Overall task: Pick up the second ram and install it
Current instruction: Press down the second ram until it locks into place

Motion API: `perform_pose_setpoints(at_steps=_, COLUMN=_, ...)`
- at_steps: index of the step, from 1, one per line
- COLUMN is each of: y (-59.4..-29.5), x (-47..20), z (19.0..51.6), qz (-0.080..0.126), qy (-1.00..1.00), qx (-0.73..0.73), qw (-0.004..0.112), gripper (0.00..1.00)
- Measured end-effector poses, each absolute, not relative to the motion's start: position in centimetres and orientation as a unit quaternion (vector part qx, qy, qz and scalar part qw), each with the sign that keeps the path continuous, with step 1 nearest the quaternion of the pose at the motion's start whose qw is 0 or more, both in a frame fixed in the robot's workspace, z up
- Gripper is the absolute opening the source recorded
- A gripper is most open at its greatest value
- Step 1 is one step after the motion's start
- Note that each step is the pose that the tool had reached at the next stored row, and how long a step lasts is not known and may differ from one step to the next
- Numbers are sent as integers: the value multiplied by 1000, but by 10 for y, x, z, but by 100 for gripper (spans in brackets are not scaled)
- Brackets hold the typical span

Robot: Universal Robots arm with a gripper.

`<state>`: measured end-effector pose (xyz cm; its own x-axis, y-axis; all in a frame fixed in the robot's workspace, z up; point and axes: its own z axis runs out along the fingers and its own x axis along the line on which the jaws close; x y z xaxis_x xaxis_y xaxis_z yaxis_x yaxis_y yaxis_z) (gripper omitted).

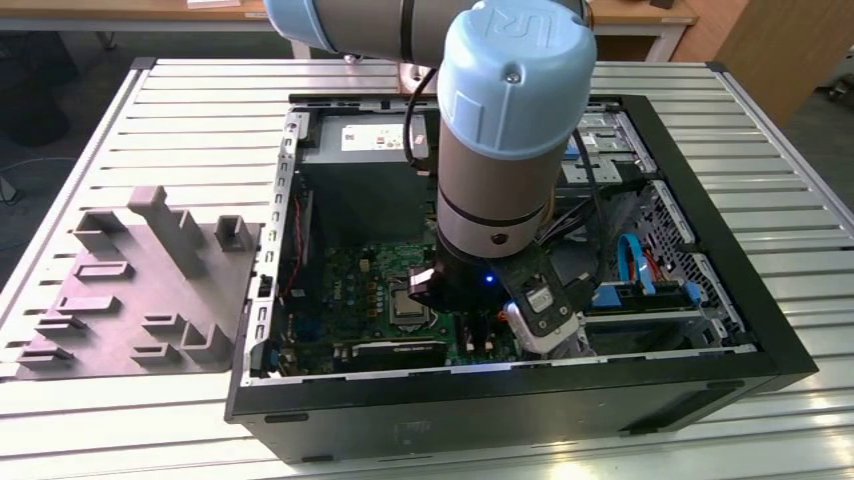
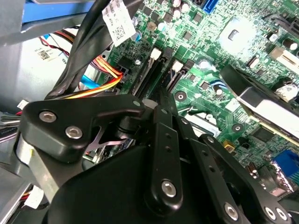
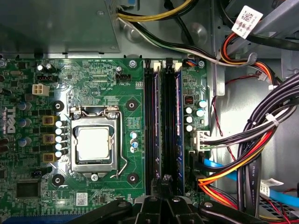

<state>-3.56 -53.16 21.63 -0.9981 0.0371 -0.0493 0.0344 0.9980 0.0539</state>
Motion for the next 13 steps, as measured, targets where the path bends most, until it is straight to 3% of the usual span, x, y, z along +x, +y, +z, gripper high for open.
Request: perform_pose_setpoints(at_steps=13, y=-532, x=-36, z=235, qz=27, qy=999, qx=18, qw=25, gripper=11)
